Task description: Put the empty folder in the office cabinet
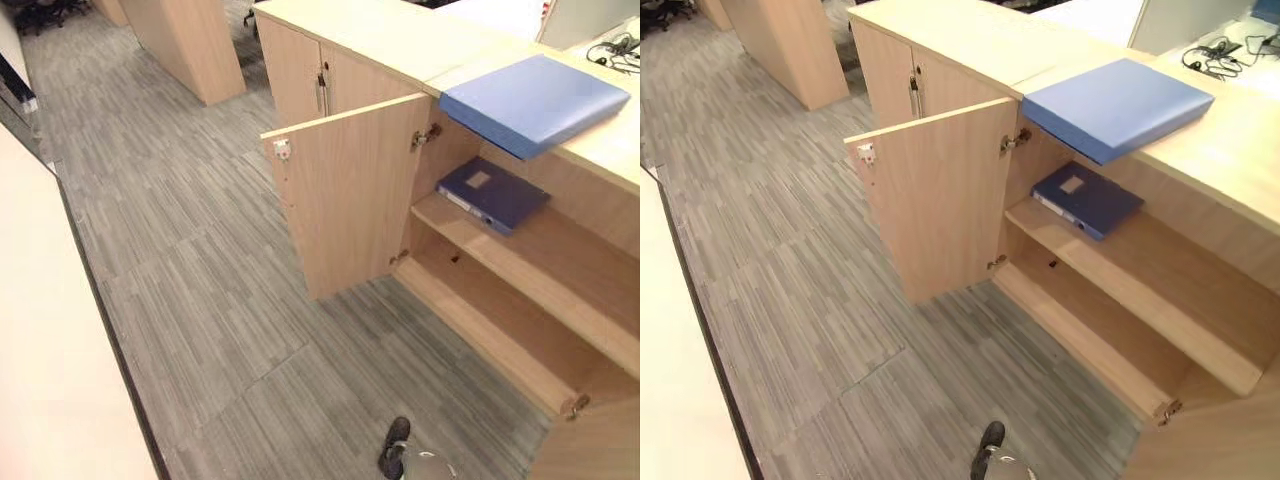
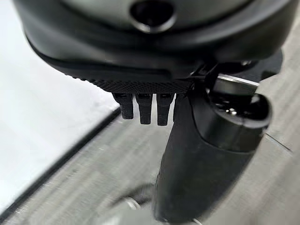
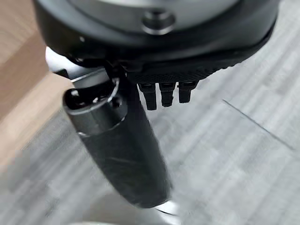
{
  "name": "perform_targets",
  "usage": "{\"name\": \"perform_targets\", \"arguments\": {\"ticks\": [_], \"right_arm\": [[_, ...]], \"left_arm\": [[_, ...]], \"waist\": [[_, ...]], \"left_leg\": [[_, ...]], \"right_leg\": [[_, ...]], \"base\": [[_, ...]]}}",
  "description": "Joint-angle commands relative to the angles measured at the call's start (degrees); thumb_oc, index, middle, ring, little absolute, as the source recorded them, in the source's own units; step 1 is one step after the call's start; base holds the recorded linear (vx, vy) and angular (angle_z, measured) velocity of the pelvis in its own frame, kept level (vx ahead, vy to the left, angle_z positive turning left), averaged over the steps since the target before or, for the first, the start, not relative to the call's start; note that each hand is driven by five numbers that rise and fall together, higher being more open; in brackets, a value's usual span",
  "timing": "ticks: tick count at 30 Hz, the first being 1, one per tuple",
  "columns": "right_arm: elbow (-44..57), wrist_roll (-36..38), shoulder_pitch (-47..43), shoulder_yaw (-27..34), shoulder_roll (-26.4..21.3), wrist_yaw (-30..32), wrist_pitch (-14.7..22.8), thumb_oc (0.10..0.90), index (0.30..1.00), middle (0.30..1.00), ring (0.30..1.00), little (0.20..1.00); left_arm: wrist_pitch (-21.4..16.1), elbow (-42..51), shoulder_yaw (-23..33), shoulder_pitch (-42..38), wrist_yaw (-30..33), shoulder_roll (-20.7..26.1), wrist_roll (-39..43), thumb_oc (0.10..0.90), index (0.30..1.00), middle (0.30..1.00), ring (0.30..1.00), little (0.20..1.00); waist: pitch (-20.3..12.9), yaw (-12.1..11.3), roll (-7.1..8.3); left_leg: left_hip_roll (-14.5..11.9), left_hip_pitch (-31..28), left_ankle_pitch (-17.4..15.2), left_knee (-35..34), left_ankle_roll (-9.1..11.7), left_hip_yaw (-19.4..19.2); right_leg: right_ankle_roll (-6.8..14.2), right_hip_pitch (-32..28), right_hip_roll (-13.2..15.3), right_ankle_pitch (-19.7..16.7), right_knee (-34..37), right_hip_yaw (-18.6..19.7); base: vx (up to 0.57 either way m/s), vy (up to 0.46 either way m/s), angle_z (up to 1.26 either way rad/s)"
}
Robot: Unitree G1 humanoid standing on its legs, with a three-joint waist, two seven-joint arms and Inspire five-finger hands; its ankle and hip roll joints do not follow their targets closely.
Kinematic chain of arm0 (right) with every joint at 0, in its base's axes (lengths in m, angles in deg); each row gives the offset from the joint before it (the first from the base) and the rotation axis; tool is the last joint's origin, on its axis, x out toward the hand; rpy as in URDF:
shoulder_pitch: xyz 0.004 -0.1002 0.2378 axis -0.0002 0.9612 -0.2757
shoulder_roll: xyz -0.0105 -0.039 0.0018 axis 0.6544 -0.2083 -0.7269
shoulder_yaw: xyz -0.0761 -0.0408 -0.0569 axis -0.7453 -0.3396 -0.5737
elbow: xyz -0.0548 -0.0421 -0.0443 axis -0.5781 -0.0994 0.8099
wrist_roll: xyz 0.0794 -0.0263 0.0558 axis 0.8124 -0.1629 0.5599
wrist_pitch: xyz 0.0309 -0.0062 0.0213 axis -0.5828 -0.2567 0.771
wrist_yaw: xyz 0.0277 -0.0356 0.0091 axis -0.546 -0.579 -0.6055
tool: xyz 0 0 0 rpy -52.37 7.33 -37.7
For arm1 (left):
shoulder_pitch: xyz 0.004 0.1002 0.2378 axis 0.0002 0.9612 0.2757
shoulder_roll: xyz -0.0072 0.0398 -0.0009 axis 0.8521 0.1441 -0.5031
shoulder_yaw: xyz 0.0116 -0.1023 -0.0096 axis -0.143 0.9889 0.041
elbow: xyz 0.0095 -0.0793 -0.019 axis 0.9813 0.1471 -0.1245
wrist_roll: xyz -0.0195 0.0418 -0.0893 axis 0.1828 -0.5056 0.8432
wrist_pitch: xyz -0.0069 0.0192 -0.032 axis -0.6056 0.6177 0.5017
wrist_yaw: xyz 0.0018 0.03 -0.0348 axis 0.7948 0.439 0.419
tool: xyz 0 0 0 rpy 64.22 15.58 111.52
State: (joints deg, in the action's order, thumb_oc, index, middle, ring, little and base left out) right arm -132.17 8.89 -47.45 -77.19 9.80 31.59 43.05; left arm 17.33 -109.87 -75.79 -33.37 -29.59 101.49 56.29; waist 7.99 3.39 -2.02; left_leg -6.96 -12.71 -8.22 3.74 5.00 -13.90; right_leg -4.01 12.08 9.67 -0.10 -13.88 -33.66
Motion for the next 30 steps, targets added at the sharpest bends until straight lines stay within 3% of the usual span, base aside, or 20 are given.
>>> {"name": "perform_targets", "arguments": {"ticks": [1, 2, 3, 4, 8, 9, 10, 12, 13, 14, 15, 16, 18, 20, 23, 25, 30], "right_arm": [[-0.18, 1.22, -1.16, -0.49, -0.07, 1.01, 1.66, 0.8, 0.9, 0.9, 0.9, 0.9], [-0.45, 1.32, -1.31, -0.56, -0.51, 1.29, 1.92, 0.8, 0.9, 0.9, 0.9, 0.9], [-0.45, 1.32, -1.3, -0.55, -0.51, 1.29, 1.92, 0.8, 0.9, 0.9, 0.9, 0.9], [-0.86, 1.17, -1.33, -0.77, -0.81, 1.47, 1.96, 0.8, 0.9, 0.9, 0.9, 0.9], [-1.17, 1.38, -1.24, -1.1, -1.12, 1.83, 2.02, 0.8, 0.9, 0.9, 0.9, 0.9], [-1.48, -0.12, -1.98, -3.11, -2.54, -0.94, 1.22, 0.8, 0.9, 0.9, 0.9, 0.9], [-1.37, 0.87, -1.5, -1.37, -2.62, 0.6, 1.3, 0.8, 0.9, 0.9, 0.9, 0.9], [-0.63, 0.9, -0.9, -0.44, -2.39, 2.07, 1.44, 0.8, 0.9, 0.9, 0.9, 0.9], [-0.08, 0.92, -0.62, -0.08, -2.42, 2.29, 1.69, 0.8, 0.9, 0.9, 0.9, 0.9], [-0.04, 0.9, -0.55, -0.06, -2.4, 2.31, 1.67, 0.8, 0.9, 0.9, 0.9, 0.9], [0.88, 0.58, -0.27, 0.33, -2.88, 1.98, 1.4, 0.8, 0.9, 0.9, 0.9, 0.9], [1.05, 0.18, 0.14, 0.19, -3.21, 1.84, 1.36, 0.8, 0.9, 0.9, 0.9, 0.9], [1.67, -0.64, 0.58, -0.22, -3.55, 1.52, 1.24, 0.8, 0.9, 0.9, 0.9, 0.9], [2.61, -1.54, 1.15, -0.66, -3.72, 1.18, 1.21, 0.8, 0.9, 0.9, 0.9, 0.9], [4.07, -2.37, 1.11, -0.89, -3.75, 1.08, 0.71, 0.8, 0.9, 0.9, 0.9, 0.9], [5.28, -3.36, 1.08, -1.0, -3.68, 0.3, 0.33, 0.8, 0.9, 0.9, 0.9, 0.9], [6.39, -4.15, 1.06, -1.32, -3.53, -0.58, -0.11, 0.8, 0.9, 0.9, 0.9, 0.9]], "left_arm": [[-0.31, 0.44, -0.91, -2.77, 0.84, 1.22, -1.09, 0.8, 0.9, 0.9, 0.9, 0.9], [-0.73, 2.15, -1.9, -3.99, 1.13, 1.05, -0.54, 0.8, 0.9, 0.9, 0.9, 0.9], [-0.73, 2.15, -1.9, -3.99, 1.13, 1.05, -0.54, 0.8, 0.9, 0.9, 0.9, 0.9], [-1.01, 3.62, -2.17, -4.6, 1.44, 1.2, 0.3, 0.8, 0.9, 0.9, 0.9, 0.9], [-1.15, 6.27, -2.92, -5.14, 1.63, 1.76, 1.05, 0.8, 0.9, 0.9, 0.9, 0.9], [1.01, 4.88, -4.16, -14.1, -0.38, 7.21, 1.98, 0.8, 0.9, 0.9, 0.9, 0.9], [-0.96, 8.51, -3.57, -9.44, 0.22, 6.0, 2.57, 0.8, 0.9, 0.9, 0.9, 0.9], [-1.27, 14.15, -2.8, -1.73, 1.4, 4.34, 2.1, 0.8, 0.9, 0.9, 0.9, 0.9], [-1.44, 15.91, -2.79, -0.72, 1.24, 4.3, 2.04, 0.8, 0.9, 0.9, 0.9, 0.9], [-1.37, 16.03, -2.81, -0.63, 1.23, 4.34, 2.03, 0.8, 0.9, 0.9, 0.9, 0.9], [-1.42, 21.75, -2.81, 2.14, -0.46, 5.34, 1.88, 0.8, 0.9, 0.9, 0.9, 0.9], [-1.51, 24.11, -2.84, 3.41, -1.24, 6.04, 1.75, 0.8, 0.9, 0.9, 0.9, 0.9], [-1.69, 28.1, -3.57, 5.23, -3.19, 6.87, 1.97, 0.8, 0.9, 0.9, 0.9, 0.9], [-1.64, 31.78, -4.32, 6.29, -4.9, 7.9, 2.13, 0.8, 0.9, 0.9, 0.9, 0.9], [-1.48, 36.37, -3.96, 7.33, -6.58, 8.68, 4.0, 0.8, 0.9, 0.9, 0.9, 0.9], [-1.47, 38.75, -4.19, 7.9, -8.16, 8.43, 5.87, 0.8, 0.9, 0.9, 0.9, 0.9], [-1.53, 42.08, -5.31, 8.31, -9.47, 8.91, 9.27, 0.8, 0.9, 0.9, 0.9, 0.9]], "waist": [[0.08, 1.35, 1.21], [-0.93, 1.75, 1.14], [-0.93, 1.75, 1.13], [-1.59, 1.83, 1.4], [-1.26, 1.04, 3.32], [-2.44, 2.98, 2.91], [-1.9, 1.21, 3.16], [-0.1, -1.17, 4.07], [0.84, -2.04, 4.83], [0.8, -2.05, 4.78], [2.65, -3.35, 6.15], [3.26, -4.16, 6.24], [4.29, -5.55, 5.45], [4.59, -5.72, 4.58], [5.1, -5.86, 3.7], [4.56, -5.62, 2.92], [2.05, -4.38, 2.65]], "left_leg": [[-1.89, -1.97, 1.18, -3.52, 0.61, -0.54], [-3.72, -1.31, 5.22, -1.37, 1.95, -0.83], [-3.74, -1.31, 5.22, -1.36, 1.96, -0.83], [-5.36, -0.16, 8.79, 3.78, 2.72, -0.92], [-7.17, 4.61, 14.92, 20.78, 1.85, 1.05], [-6.56, 4.39, 14.43, 21.4, 1.1, 0.25], [-4.28, 7.38, 12.57, 23.29, -0.33, 3.09], [-2.79, 13.18, 8.98, 26.64, -2.32, 5.27], [-1.83, 16.22, 6.68, 26.48, -3.12, 6.2], [-1.89, 16.32, 6.48, 26.7, -3.18, 6.21], [1.92, 21.51, 4.43, 22.49, -4.8, 8.46], [4.49, 23.38, 3.74, 19.57, -4.71, 11.35], [8.34, 25.03, 6.22, 11.31, -3.66, 18.17], [9.4, 25.49, 10.52, 4.94, -2.89, 22.37], [11.25, 27.34, 12.59, 2.38, -2.64, 26.03], [11.35, 23.86, 13.25, -0.35, -3.03, 28.29], [10.79, 18.39, 12.97, -5.0, -3.99, 27.0]], "right_leg": [[10.73, 1.96, 1.42, -0.82, 2.35, 4.95], [9.3, 0.8, -1.26, 0.76, 4.01, 5.18], [9.29, 0.8, -1.28, 0.76, 4.03, 5.18], [7.62, -0.69, -3.59, 2.29, 5.36, 6.04], [3.69, -6.27, -8.33, 5.07, 9.2, 10.38], [3.31, -7.25, -9.9, 5.58, 9.41, 14.25], [2.92, -8.41, -9.45, 5.87, 9.71, 14.81], [2.95, -10.35, -9.14, 6.19, 10.54, 16.59], [3.22, -11.21, -8.8, 6.29, 10.84, 17.33], [3.26, -11.18, -8.84, 6.34, 10.8, 17.32], [3.6, -11.69, -8.3, 5.15, 11.14, 19.29], [3.91, -11.85, -8.63, 5.01, 11.18, 20.53], [4.47, -12.86, -9.61, 4.9, 11.36, 23.03], [4.68, -13.77, -10.8, 5.08, 11.34, 24.82], [4.83, -13.92, -12.28, 5.22, 10.63, 28.62], [5.02, -14.22, -13.38, 5.36, 10.72, 32.08], [5.65, -14.95, -13.31, 4.83, 11.95, 35.38]], "base": [[0.3, -0.418, -0.03], [0.17, -0.236, -0.02], [0.32, -0.443, -0.07], [0.22, -0.312, -0.13], [0.28, -0.305, -0.61], [0.28, -0.085, -1.1], [0.21, -0.051, -1.05], [0.05, -0.081, -0.81], [0.04, -0.038, -0.78], [-0.02, -0.016, -0.5], [-0.04, 0.033, -0.29], [-0.03, 0.058, -0.42], [0.08, 0.071, -1.0], [0.12, 0.069, -0.87], [0.09, 0.087, -0.9], [0.13, 0.169, -1.53], [0.11, 0.14, -0.83]]}}
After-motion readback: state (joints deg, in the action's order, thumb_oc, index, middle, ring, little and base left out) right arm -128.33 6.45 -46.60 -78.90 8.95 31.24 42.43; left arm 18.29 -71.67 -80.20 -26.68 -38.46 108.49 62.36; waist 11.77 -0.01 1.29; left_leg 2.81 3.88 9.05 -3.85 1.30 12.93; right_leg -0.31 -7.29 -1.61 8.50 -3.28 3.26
